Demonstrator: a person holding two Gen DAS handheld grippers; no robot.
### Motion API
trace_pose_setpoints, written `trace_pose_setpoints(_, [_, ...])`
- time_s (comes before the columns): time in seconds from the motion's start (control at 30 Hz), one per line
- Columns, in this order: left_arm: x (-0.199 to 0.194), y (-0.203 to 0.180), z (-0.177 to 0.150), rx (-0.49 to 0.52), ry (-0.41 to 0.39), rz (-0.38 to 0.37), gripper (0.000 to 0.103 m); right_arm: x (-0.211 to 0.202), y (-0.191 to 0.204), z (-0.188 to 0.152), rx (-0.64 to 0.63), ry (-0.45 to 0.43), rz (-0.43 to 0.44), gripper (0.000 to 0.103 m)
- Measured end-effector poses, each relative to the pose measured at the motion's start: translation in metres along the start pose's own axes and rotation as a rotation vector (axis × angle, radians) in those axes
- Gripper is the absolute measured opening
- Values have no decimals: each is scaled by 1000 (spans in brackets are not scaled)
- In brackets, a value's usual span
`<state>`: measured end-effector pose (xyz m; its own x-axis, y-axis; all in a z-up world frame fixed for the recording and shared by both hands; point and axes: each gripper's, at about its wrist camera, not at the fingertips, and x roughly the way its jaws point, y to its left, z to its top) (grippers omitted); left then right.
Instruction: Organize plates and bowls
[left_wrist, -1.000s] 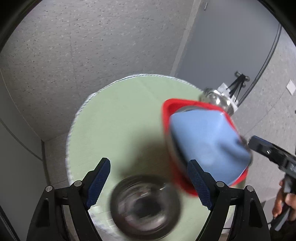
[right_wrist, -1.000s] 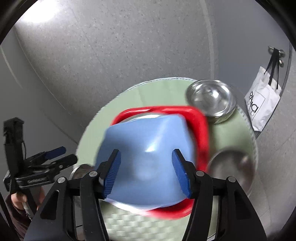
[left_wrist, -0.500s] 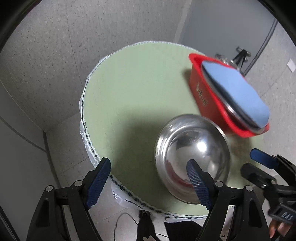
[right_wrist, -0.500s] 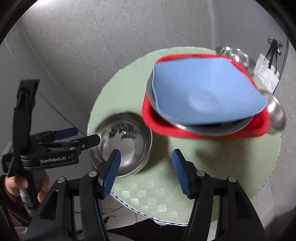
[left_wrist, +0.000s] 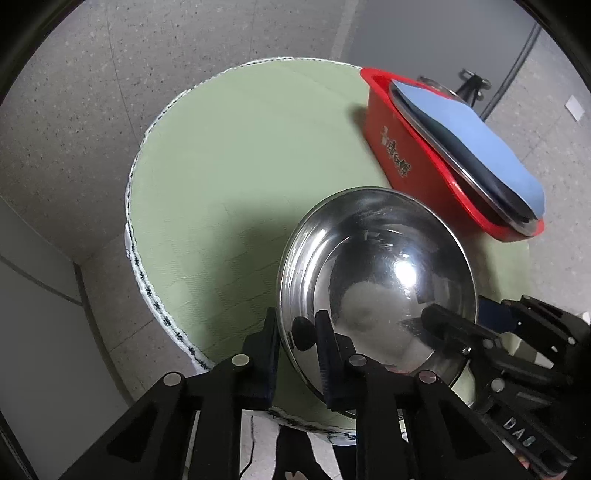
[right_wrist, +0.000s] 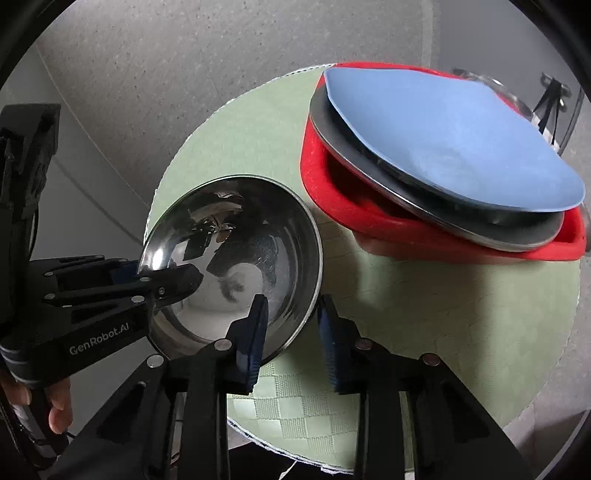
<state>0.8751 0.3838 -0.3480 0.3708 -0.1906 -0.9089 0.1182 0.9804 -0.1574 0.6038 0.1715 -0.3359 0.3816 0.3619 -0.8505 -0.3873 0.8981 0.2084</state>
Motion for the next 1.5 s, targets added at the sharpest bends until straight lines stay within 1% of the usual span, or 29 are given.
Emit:
trace_pose_setpoints(0.03, [-1,2,-1,-3,-7,2,13,-1,-1,0,3,0,6,26])
trace_pose_setpoints(0.1, [-7,7,-3,-16,-20,-3,13,-4,-3,-1,6,-3,21,20])
trace_pose_setpoints(0.17, [-18,12,-7,-24,-48,-1,13,-10,-2,-2,2,-6,35,19])
trace_pose_setpoints(0.27, [-46,19,-8,-42,-103,15,13,-26,8,-2,-23,-26,69,19])
trace_pose_setpoints(0.37, [-84,22,-5,-60,-184,17,13,-49,14,6,-52,-66,117,19])
trace_pose_setpoints(0.43, [-108,16,3,-61,-234,19,13,-70,15,16,-65,-102,158,19])
trace_pose_setpoints(0.5, [-128,2,15,-43,-286,25,13,-91,12,29,-78,-142,179,20])
trace_pose_setpoints(0.57, [-138,-12,29,-30,-314,27,13,-107,7,41,-82,-171,185,20])
trace_pose_setpoints(0.6, [-141,-23,41,-29,-331,11,13,-115,2,50,-76,-191,194,20])
trace_pose_setpoints(0.63, [-143,-32,50,-23,-339,-4,13,-122,-7,55,-70,-203,201,20])
trace_pose_setpoints(0.73, [-145,-72,81,27,-366,-21,13,-142,-35,76,-55,-239,187,20])
trace_pose_setpoints(0.83, [-142,-119,117,77,-386,-45,13,-159,-88,98,-21,-264,179,20])
trace_pose_setpoints(0.9, [-134,-152,148,102,-385,-69,13,-165,-116,115,-5,-282,168,20])
trace_pose_setpoints(0.93, [-129,-162,159,106,-381,-70,13,-167,-132,123,-2,-292,161,20])
trace_pose_setpoints(1.0, [-111,-190,189,115,-365,-60,13,-172,-167,143,5,-303,150,20])
trace_pose_setpoints(1.1, [-75,-219,231,138,-339,-34,13,-162,-211,172,4,-289,122,20])
trace_pose_setpoints(1.17, [-39,-236,258,137,-289,-35,13,-147,-238,188,6,-258,111,20])
trace_pose_setpoints(1.2, [-20,-240,277,132,-262,-36,13,-132,-257,198,17,-237,111,20])
trace_pose_setpoints(1.3, [34,-254,313,134,-185,8,13,-98,-291,218,34,-173,112,20])
trace_pose_setpoints(1.4, [86,-265,334,127,-96,51,14,-63,-315,224,44,-115,97,20])
trace_pose_setpoints(1.5, [125,-272,351,109,-22,63,15,-33,-336,226,64,-51,111,20])
